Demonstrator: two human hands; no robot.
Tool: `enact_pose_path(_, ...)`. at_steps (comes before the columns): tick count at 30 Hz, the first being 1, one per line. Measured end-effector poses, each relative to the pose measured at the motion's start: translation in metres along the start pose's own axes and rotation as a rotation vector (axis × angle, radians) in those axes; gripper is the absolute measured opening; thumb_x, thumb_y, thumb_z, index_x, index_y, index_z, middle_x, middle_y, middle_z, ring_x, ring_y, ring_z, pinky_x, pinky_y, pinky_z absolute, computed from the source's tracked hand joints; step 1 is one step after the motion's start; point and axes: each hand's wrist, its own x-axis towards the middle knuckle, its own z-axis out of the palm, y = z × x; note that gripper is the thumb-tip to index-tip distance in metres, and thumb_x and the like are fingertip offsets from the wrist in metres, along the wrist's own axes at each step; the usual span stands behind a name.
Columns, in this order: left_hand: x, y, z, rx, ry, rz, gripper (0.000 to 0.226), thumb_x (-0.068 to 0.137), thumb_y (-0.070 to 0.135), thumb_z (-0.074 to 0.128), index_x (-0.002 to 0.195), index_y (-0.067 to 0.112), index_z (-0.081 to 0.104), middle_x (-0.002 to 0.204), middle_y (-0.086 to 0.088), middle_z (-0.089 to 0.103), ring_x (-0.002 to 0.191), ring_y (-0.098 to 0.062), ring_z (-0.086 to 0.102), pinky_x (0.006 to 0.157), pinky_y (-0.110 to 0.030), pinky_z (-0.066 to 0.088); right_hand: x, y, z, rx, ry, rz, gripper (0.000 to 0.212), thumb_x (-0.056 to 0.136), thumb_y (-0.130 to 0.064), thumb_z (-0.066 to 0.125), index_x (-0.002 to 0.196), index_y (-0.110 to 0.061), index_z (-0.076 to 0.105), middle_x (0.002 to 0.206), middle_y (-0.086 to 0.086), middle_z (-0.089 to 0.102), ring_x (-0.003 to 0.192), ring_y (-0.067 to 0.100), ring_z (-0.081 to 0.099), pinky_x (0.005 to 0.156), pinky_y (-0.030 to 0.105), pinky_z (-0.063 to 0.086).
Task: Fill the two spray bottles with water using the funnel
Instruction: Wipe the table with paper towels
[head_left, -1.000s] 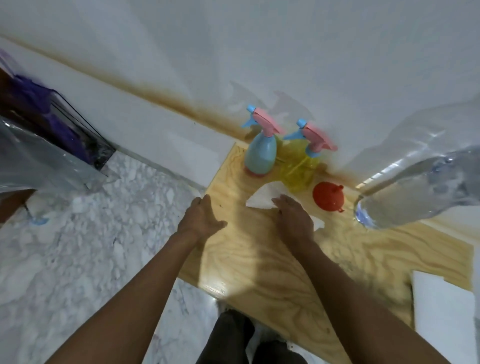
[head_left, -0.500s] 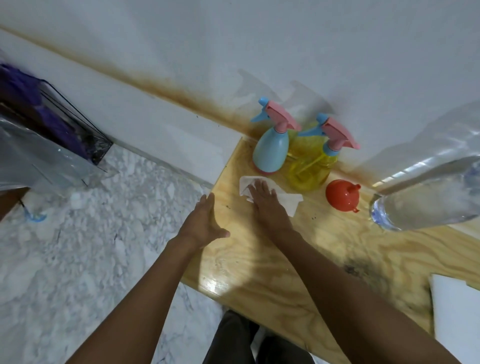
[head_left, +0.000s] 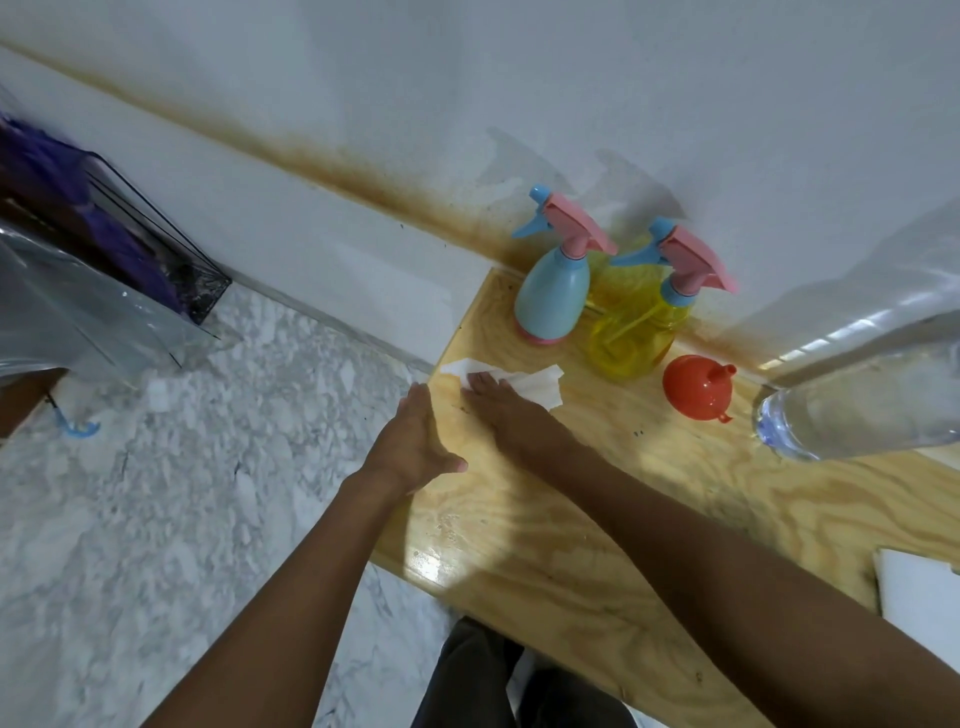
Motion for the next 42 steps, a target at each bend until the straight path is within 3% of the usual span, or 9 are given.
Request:
enact_pose_path(8, -0.003, 0.003, -0.001, -0.032, -0.006, 0.013, 0.106, 0.075, 0.026, 0.086, 0.153, 0.012, 0.015, 0.166, -0.001, 0.009, 0.153, -0.022, 0.011, 0.110, -0.030, 0.031, 0.007, -0.018, -0.029, 0.077, 0.382, 0.019, 0.038, 0.099, -0.045, 0.058, 0.129, -0.022, 0.066, 0.131, -0.002, 0.067, 0.124, 0.010, 0.060, 0.111, 0.031, 0.044)
enact_pose_path(13, -0.001, 0.001, 0.000, -0.062, -0.007, 0.004, 0.115, 0.076, 0.026, 0.085, 0.157, 0.015, 0.005, 0.167, -0.001, 0.005, 0.154, -0.022, 0.007, 0.115, -0.032, 0.027, 0.046, -0.016, -0.032, -0.101, 0.152, 0.164, 0.058, 0.104, -0.002, 0.035, 0.159, -0.012, 0.019, 0.169, 0.009, 0.010, 0.155, 0.030, 0.008, 0.126, 0.048, 0.013)
enact_pose_path(19, 0.004, -0.004, 0.003, -0.065, -0.010, 0.010, 0.114, 0.074, 0.027, 0.086, 0.156, 0.017, 0.008, 0.167, 0.003, 0.004, 0.154, -0.018, 0.003, 0.113, -0.030, 0.028, 0.037, -0.016, -0.025, -0.219, 0.084, 0.099, 0.058, 0.106, 0.000, 0.028, 0.160, -0.009, 0.008, 0.169, 0.011, 0.002, 0.156, 0.026, 0.001, 0.123, 0.036, -0.002)
enact_pose_path(23, 0.005, -0.005, 0.004, -0.058, -0.016, -0.013, 0.118, 0.074, 0.028, 0.086, 0.158, 0.017, 0.003, 0.167, 0.001, 0.005, 0.154, -0.021, 0.008, 0.116, -0.035, 0.030, 0.020, -0.015, -0.015, -0.193, -0.006, -0.039, 0.054, 0.106, -0.001, 0.032, 0.158, -0.007, 0.017, 0.168, 0.014, 0.008, 0.156, 0.025, 0.003, 0.123, 0.032, 0.000)
enact_pose_path(26, 0.006, -0.005, 0.003, -0.028, 0.011, -0.009, 0.099, 0.070, 0.028, 0.088, 0.145, 0.014, 0.026, 0.162, -0.001, 0.022, 0.140, -0.025, 0.040, 0.094, -0.030, 0.044, 0.006, -0.014, -0.006, -0.181, -0.097, -0.120, 0.053, 0.104, 0.002, 0.038, 0.155, -0.005, 0.026, 0.166, 0.014, 0.017, 0.156, 0.025, 0.007, 0.123, 0.030, 0.001)
enact_pose_path(32, 0.007, -0.007, 0.005, -0.064, 0.005, 0.007, 0.098, 0.072, 0.023, 0.088, 0.145, 0.015, 0.023, 0.155, -0.009, 0.032, 0.147, -0.030, 0.029, 0.097, -0.033, 0.043, -0.026, -0.004, -0.017, -0.178, 0.157, -0.168, 0.046, 0.093, -0.012, 0.035, 0.122, -0.007, 0.071, 0.128, 0.014, 0.069, 0.118, 0.033, 0.066, 0.096, 0.046, 0.055)
enact_pose_path(35, 0.007, -0.007, 0.005, -0.063, -0.002, 0.011, 0.113, 0.072, 0.026, 0.088, 0.155, 0.017, 0.010, 0.165, -0.003, 0.013, 0.153, -0.023, 0.009, 0.112, -0.038, 0.034, -0.027, -0.008, -0.021, -0.080, 0.392, 0.132, 0.045, 0.103, -0.013, 0.036, 0.145, -0.014, 0.051, 0.153, 0.011, 0.048, 0.138, 0.031, 0.048, 0.110, 0.047, 0.045)
enact_pose_path(38, 0.006, -0.005, 0.004, -0.076, -0.004, 0.006, 0.116, 0.072, 0.025, 0.088, 0.156, 0.017, 0.008, 0.166, 0.000, 0.009, 0.154, -0.020, 0.001, 0.115, -0.039, 0.030, -0.018, -0.018, -0.012, -0.105, 0.303, 0.297, 0.056, 0.102, 0.002, 0.033, 0.156, -0.010, 0.029, 0.167, 0.014, 0.015, 0.154, 0.036, 0.013, 0.121, 0.050, 0.027)
enact_pose_path(42, 0.006, -0.006, 0.005, -0.082, -0.004, 0.003, 0.117, 0.074, 0.025, 0.087, 0.157, 0.017, 0.005, 0.167, -0.001, 0.006, 0.154, -0.020, -0.001, 0.118, -0.040, 0.028, -0.008, -0.021, -0.005, -0.087, 0.258, 0.300, 0.055, 0.104, 0.003, 0.031, 0.157, -0.008, 0.022, 0.167, 0.015, 0.014, 0.153, 0.032, 0.020, 0.118, 0.044, 0.033)
